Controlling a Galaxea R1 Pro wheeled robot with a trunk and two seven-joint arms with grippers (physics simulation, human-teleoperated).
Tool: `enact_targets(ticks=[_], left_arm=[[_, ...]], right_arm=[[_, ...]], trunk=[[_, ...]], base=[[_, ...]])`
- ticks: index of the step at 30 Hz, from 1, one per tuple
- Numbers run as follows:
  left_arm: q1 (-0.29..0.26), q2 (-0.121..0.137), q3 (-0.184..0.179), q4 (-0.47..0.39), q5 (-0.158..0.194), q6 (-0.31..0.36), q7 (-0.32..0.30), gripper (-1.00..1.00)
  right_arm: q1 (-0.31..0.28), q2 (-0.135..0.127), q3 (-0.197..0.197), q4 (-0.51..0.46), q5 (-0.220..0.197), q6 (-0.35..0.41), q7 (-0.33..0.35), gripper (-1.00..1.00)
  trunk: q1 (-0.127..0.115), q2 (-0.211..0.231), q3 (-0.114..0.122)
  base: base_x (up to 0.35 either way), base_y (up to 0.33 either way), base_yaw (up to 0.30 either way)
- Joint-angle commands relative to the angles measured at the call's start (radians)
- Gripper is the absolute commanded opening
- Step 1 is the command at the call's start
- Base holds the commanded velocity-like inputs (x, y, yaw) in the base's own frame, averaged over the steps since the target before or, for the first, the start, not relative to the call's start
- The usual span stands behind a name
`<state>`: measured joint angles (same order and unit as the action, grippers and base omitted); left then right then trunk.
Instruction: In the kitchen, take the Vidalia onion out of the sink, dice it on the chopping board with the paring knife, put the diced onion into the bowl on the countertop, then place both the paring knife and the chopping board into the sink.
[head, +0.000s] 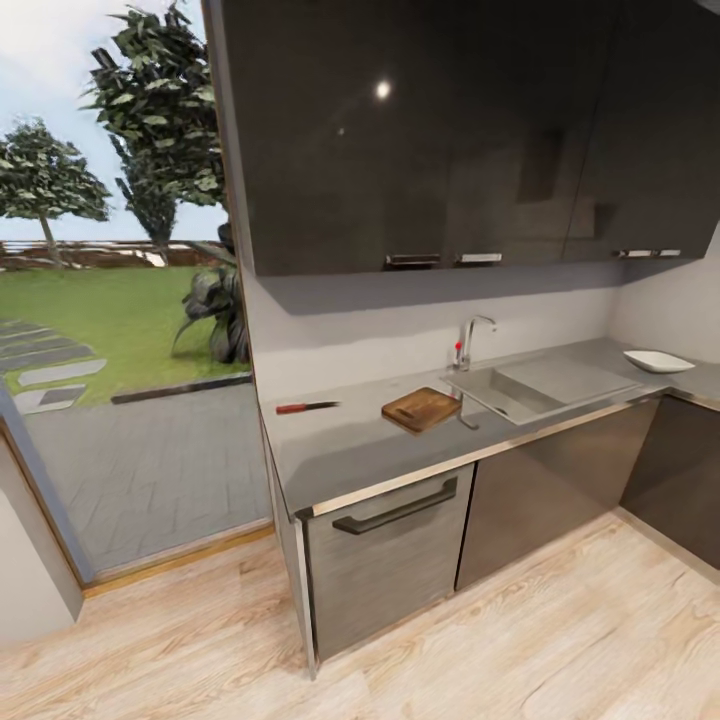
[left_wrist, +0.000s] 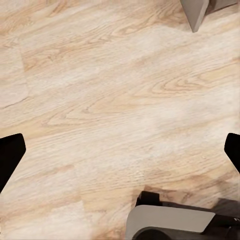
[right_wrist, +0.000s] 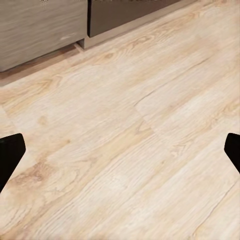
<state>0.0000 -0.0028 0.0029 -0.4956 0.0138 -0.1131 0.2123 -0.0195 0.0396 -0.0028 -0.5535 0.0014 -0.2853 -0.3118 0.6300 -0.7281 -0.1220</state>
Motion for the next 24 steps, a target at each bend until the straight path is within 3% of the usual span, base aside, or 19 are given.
enact_targets(ticks=[1,24], left_arm=[[0.000,0.000,0.000,-0.001,0.001,-0.002,0.002,1.00],[0.000,0.000,0.000,-0.002,0.001,-0.002,0.002,1.00]], right_arm=[[-0.001,0.000,0.000,0.001,0.000,-0.003,-0.003,1.00],[-0.001,0.000,0.000,0.001,0.000,-0.003,-0.003,1.00]], trunk=[[-0.004,0.006,0.002],[-0.092,0.167,0.074]], base=[[0.000,0.000,0.000],[0.000,0.000,0.000]])
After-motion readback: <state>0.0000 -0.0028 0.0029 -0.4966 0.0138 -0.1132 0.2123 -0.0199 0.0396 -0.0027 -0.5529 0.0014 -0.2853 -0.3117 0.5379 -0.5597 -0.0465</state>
